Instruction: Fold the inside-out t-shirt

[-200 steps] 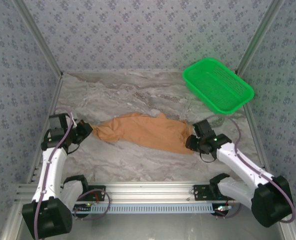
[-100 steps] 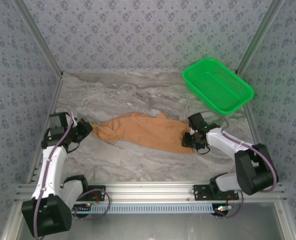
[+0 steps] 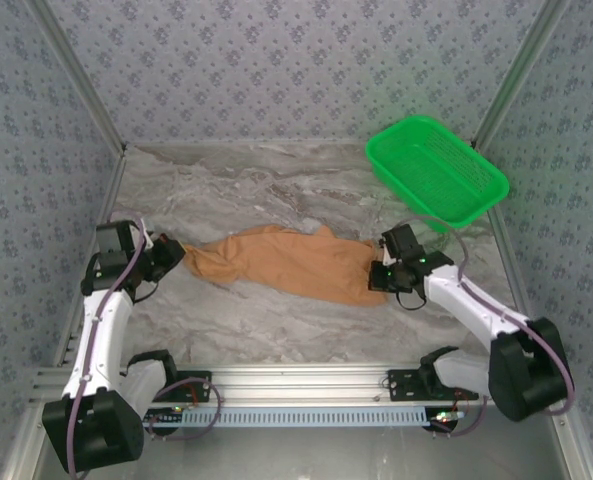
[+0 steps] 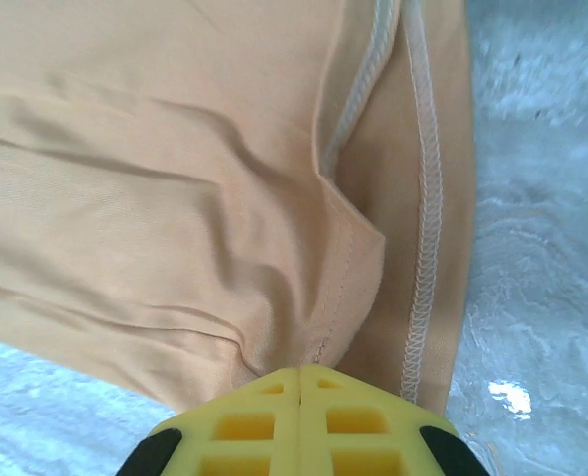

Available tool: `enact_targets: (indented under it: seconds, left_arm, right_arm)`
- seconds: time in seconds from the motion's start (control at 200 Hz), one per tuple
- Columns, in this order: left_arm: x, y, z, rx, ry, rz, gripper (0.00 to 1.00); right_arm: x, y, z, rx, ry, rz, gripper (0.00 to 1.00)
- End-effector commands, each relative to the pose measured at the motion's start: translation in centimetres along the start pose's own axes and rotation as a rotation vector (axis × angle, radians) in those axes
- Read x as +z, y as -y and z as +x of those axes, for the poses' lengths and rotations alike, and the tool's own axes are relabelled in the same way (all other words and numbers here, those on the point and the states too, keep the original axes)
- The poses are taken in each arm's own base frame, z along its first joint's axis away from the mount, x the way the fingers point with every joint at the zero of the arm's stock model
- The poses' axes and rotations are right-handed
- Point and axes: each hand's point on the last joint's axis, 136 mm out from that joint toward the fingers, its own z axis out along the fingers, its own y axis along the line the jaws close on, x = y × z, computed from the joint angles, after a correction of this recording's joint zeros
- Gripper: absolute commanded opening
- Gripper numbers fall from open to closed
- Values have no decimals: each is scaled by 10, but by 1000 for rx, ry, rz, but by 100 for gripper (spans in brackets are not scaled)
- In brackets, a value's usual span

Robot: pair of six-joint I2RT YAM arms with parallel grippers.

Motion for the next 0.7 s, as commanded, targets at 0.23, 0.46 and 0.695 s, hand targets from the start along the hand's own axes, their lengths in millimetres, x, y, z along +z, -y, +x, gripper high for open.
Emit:
enact_targets:
  seconds: [0.23, 0.46, 0.695]
  left_arm:
    - [-9, 16, -20, 35, 55, 29, 0]
    - [-7, 15, -18, 41, 46, 28, 0]
    - [-3, 16, -19, 42, 34, 37, 0]
  right_arm:
    - [-16, 22, 13, 41, -2, 80, 0]
    - [2, 27, 54, 147, -106, 77, 8]
    - [-1, 23, 54, 153, -105, 72, 29]
